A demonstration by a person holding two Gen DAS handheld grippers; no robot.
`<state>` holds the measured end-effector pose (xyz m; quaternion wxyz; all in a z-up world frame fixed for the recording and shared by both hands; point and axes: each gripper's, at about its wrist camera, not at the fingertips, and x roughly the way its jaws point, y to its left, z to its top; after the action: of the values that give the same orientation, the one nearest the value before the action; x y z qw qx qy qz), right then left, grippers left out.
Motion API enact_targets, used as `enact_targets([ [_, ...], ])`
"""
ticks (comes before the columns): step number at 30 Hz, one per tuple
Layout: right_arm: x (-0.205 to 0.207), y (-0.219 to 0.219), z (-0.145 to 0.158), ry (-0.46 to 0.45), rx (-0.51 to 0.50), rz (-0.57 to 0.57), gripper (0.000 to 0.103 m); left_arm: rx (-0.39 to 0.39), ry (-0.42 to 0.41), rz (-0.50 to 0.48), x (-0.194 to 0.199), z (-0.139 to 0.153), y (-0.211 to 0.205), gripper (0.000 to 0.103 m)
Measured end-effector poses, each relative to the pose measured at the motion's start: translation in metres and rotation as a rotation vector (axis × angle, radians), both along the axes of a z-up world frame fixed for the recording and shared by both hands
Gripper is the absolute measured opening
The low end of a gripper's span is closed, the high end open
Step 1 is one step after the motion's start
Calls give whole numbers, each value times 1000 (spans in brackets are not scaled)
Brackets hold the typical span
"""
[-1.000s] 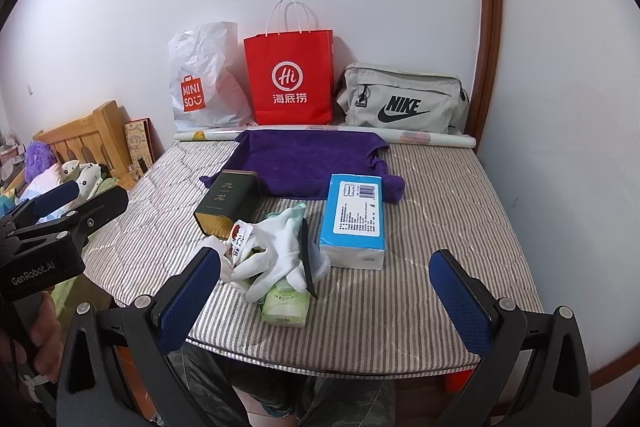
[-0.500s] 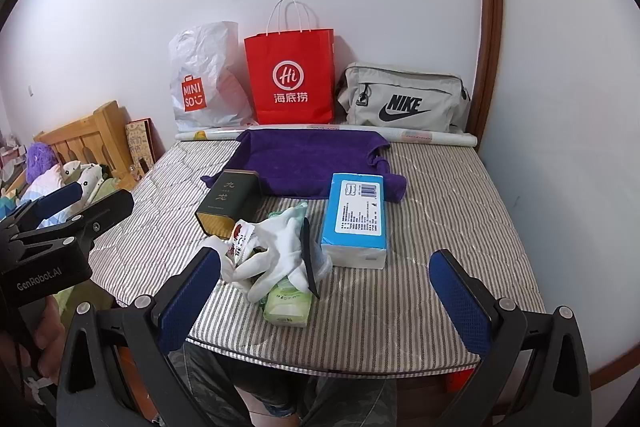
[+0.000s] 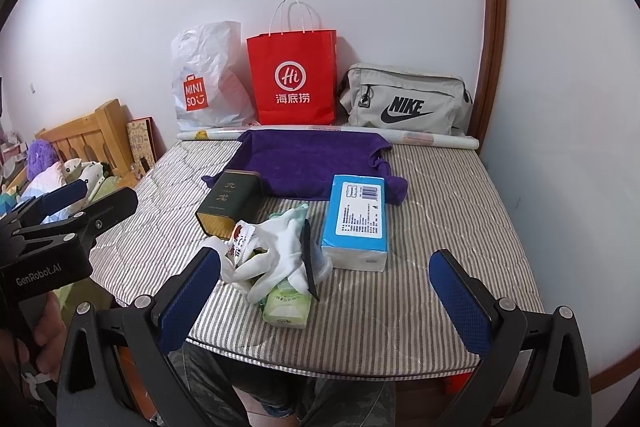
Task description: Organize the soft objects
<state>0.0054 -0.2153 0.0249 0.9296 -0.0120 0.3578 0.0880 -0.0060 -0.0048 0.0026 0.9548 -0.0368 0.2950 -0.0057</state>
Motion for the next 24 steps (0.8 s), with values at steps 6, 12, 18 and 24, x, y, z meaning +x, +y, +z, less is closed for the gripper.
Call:
enact_targets([
  [6,12,-4,-16,38,-4,11,103,-7,30,4,9,-15,16,103],
  [12,27,-7,-41,81,-13,17,103,-28,84,27,25,-46,44,103],
  [18,52,-7,-76,140,-26,38,97,-81,146,27,45,-83,62,103],
  [24,85,6,-113,216,-36,95,78,-98,190,28,63,-116,67,103],
])
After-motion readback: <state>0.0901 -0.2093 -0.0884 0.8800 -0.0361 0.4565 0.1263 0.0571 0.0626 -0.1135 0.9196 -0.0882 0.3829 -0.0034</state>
